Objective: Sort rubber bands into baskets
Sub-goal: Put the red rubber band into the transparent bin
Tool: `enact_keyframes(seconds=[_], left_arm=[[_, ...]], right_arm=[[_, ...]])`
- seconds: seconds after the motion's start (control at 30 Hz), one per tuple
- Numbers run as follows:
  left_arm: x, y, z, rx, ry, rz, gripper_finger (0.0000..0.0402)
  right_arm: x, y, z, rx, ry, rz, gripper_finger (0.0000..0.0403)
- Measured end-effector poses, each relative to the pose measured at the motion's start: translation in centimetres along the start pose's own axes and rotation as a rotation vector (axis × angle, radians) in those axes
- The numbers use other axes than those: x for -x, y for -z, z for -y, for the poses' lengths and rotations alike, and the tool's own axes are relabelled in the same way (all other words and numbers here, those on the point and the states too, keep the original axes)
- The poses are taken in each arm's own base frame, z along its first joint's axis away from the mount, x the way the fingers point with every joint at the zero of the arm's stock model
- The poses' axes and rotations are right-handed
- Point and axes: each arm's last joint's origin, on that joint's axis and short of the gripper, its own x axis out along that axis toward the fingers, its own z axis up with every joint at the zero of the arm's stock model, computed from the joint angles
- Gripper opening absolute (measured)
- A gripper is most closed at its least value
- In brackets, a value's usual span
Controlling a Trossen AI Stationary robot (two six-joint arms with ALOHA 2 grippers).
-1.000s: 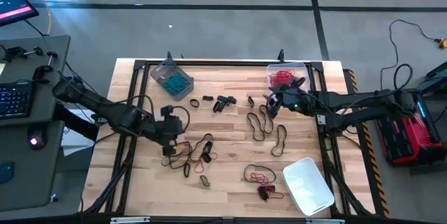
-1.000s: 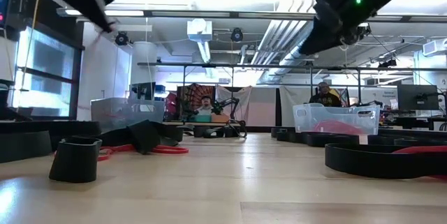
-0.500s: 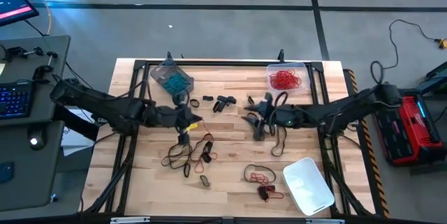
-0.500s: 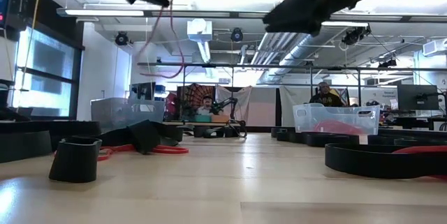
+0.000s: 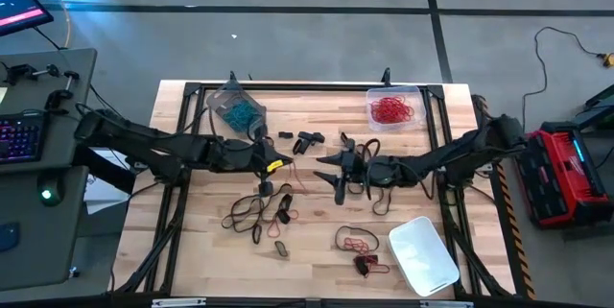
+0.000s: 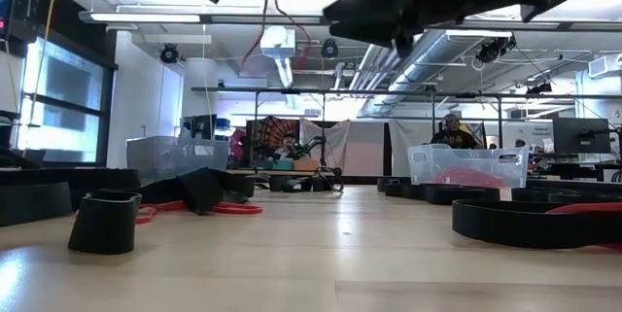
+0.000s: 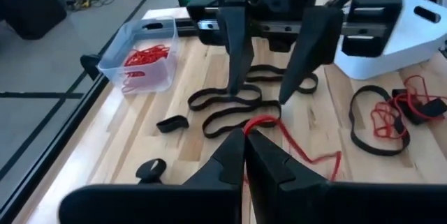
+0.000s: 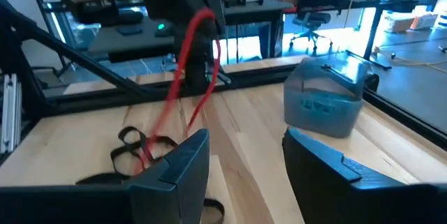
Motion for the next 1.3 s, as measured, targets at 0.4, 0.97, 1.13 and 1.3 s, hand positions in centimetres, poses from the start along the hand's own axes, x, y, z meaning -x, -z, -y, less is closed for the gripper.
enact_keyframes(seconds=[0.4, 0.97, 1.13, 1.3], left_arm=[[-2.2, 0.3, 0.9, -0.012, 0.005, 0.026, 0.0], [-2.2, -0.3, 1.5, -0.018, 0.066, 0.09, 0.0], [-2.2, -0.3, 1.5, -0.014, 0.065, 0.084, 0.0005], [-2.2, 0.0, 1.5, -0.003, 0.058, 0.078, 0.0037]], right_arm=[[-3.9, -0.7, -1.9, 0.002, -0.064, 0.013, 0.0172], [-5.4, -1.2, -1.6, 0.075, 0.012, -0.056, 0.0039], [-5.4, -1.2, -1.6, 0.078, 0.012, -0.063, 0.0014], [-5.4, -0.8, -1.6, 0.092, 0.015, -0.094, 0.0003]])
